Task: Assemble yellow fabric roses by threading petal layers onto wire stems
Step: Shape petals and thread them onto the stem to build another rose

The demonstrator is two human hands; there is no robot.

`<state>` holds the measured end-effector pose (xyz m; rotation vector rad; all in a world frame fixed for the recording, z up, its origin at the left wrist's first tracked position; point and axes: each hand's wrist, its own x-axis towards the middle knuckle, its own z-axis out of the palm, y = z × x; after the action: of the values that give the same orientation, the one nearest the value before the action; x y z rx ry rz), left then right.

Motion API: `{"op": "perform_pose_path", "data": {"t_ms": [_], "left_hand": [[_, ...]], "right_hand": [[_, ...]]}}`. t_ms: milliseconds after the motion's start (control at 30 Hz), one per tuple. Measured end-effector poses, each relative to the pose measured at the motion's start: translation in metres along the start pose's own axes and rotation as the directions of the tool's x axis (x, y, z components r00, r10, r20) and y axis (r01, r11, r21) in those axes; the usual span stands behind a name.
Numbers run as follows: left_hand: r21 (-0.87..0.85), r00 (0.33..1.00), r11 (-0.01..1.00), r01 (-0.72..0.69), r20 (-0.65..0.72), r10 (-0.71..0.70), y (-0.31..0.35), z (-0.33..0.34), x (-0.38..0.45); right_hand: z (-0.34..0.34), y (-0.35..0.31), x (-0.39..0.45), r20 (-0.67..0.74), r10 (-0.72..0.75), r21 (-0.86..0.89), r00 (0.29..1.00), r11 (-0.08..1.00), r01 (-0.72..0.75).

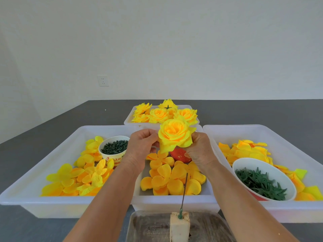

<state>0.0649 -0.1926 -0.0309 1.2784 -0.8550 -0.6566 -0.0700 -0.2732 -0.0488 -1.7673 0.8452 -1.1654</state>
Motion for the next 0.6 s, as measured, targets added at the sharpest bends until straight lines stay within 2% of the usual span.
{"op": "perform_pose_path", "data": {"t_ms": [100,267,400,600], "left_hand": [[0.0,1.0,1.0,-0.017,-0.009,0.017,0.0009,-0.0014,0.0001],[-0.076,0.999,0.997,0.03,-0.036,-0.032,0.0007,-0.0044,0.0018],[-0.166,0.999,0.985,0.036,-0.033,-0.042,0.0015,-0.0046,0.0026],[-0.29,0.991,0.952,0.096,0.116,-0.064,0.0051,-0.0022,-0.0008]], "right_hand": [[-0.0005,-0.0014,-0.0012,0.039,0.02,0.013,0.999,1.0,-0.021],[-0.0007,-0.0021,-0.003,0.072,0.071,0.119,0.995,0.99,-0.079],[0.0006,-0.0013,-0.0013,0.132,0.094,0.063,0.987,0.993,-0.103],[-0.0003,0.0015,-0.0009,-0.014,0.043,0.03,0.999,0.999,-0.043]]}}
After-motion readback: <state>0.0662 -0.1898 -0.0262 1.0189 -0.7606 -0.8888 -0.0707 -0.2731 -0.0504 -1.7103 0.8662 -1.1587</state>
